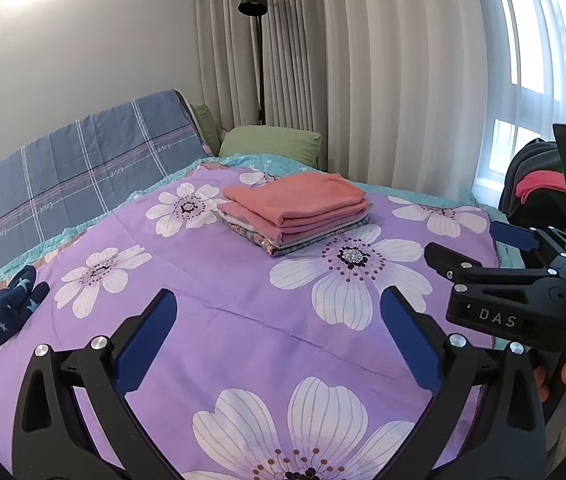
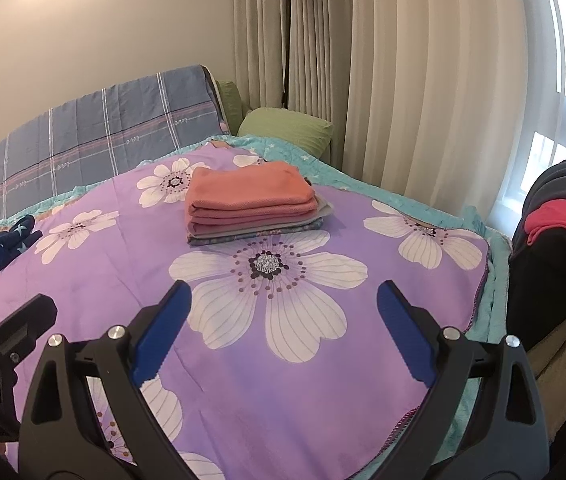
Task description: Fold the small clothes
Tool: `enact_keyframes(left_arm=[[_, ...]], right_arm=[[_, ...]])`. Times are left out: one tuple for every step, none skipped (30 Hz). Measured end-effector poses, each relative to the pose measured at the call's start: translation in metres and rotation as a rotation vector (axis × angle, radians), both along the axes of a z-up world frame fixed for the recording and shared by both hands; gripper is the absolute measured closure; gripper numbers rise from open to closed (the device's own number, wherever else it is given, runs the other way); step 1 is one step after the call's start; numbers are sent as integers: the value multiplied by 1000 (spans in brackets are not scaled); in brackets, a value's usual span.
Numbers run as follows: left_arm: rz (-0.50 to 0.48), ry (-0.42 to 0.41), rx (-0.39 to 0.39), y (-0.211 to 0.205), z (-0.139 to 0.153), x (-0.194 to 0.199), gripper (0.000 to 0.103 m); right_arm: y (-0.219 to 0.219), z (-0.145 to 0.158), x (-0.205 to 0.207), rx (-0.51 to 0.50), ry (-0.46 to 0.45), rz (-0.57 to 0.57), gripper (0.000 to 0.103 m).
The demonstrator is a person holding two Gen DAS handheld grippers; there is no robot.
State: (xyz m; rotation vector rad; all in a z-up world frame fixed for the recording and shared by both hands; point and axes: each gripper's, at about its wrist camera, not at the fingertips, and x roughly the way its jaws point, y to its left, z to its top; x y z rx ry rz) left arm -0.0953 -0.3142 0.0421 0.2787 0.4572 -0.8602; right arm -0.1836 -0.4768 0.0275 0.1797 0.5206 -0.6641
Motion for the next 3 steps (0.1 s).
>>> enact_keyframes(left_arm=[[5, 6, 1, 0, -1, 1, 1], [8, 11, 1, 0, -1, 3, 1], [10, 15, 1, 1, -2, 4, 1]], right_arm=[[0, -1, 1, 1, 2, -2, 8], [0, -1, 1, 1, 3, -4, 8], [0, -1, 1, 1, 4, -4, 8]])
